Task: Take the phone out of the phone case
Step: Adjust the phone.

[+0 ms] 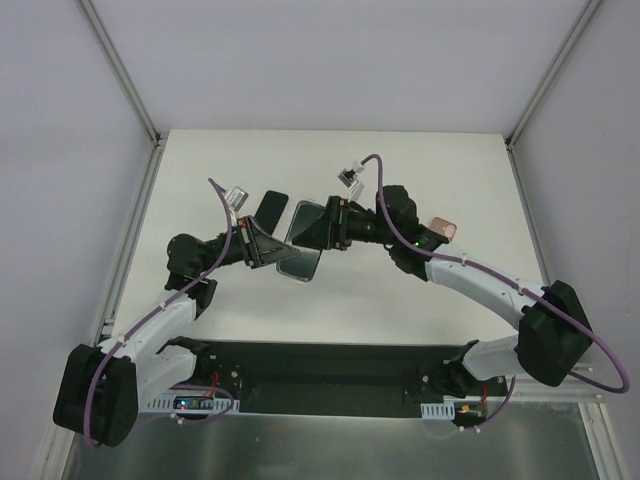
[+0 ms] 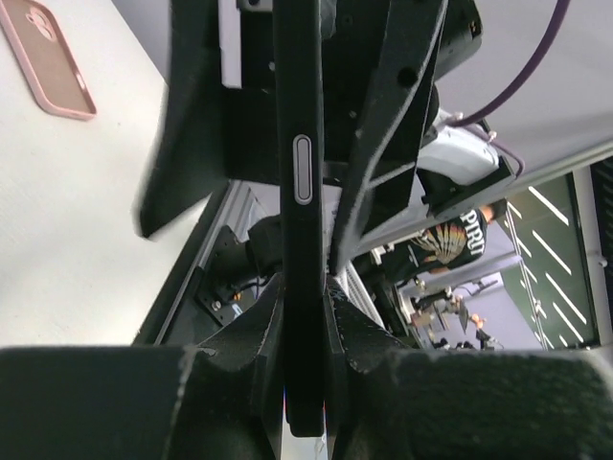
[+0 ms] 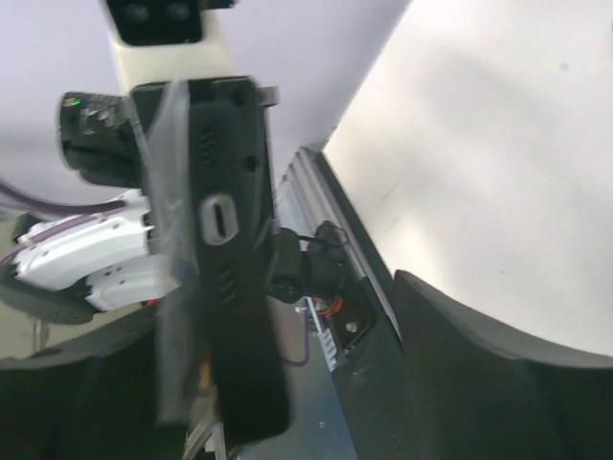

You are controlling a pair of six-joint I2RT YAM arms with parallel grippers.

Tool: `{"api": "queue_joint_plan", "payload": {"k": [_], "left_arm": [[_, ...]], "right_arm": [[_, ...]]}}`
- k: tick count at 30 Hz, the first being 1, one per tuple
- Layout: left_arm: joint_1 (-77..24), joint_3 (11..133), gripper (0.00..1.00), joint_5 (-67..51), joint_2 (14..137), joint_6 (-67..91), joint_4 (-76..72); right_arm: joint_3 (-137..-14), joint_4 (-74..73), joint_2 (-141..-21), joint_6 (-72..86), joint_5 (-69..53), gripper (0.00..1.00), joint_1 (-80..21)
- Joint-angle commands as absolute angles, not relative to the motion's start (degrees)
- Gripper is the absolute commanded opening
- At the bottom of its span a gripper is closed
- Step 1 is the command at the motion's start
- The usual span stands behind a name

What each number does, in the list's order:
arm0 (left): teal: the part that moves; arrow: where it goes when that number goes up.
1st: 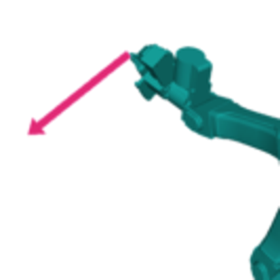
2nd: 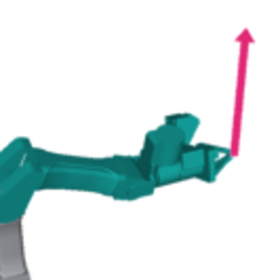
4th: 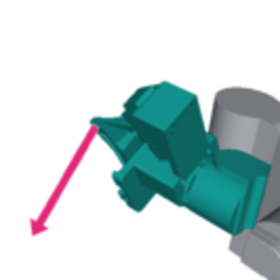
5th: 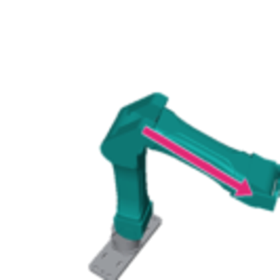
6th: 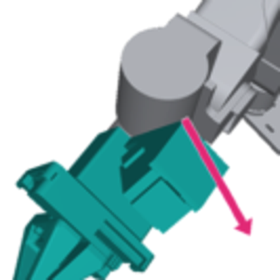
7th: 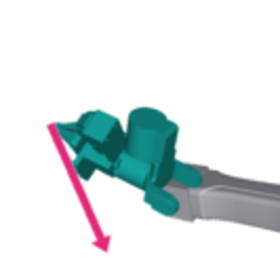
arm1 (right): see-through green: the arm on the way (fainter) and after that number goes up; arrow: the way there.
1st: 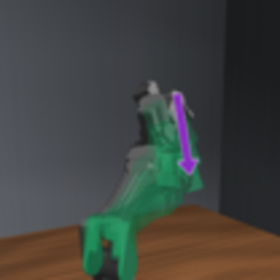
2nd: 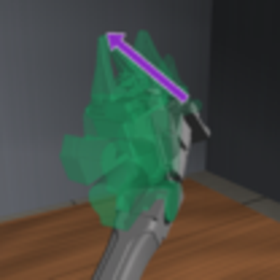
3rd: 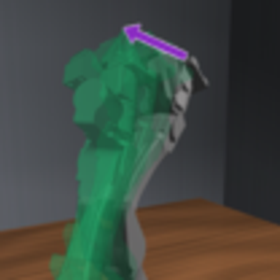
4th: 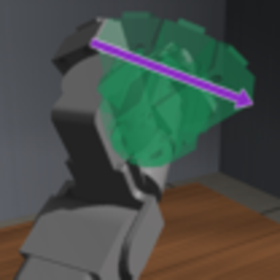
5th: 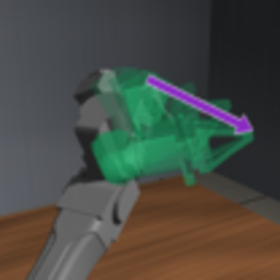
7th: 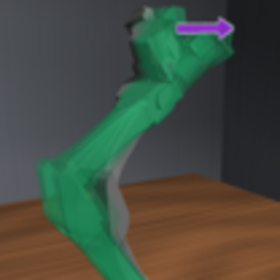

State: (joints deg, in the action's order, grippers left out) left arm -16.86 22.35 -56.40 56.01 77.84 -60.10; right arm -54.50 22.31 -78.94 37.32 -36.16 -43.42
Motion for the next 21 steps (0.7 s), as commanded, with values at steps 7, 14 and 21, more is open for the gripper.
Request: {"api": "queue_joint_plan", "payload": {"k": [7,14,21], "left_arm": [[-17.8,22.2,0.00,-57.8,53.2,76.5,-62.8],[-17.8,21.3,0.00,-57.6,53.5,76.2,-62.4],[-17.8,19.0,0.00,-58.1,54.6,75.5,-61.7]], "right_arm": [[-61.2,2.0,-72.7,25.5,-23.6,0.89,-43.2],[-61.7,-4.0,-70.2,23.5,-19.2,0.95,-42.0],[-64.5,-15.5,-68.1,21.4,-10.6,0.97,-40.5]]}}
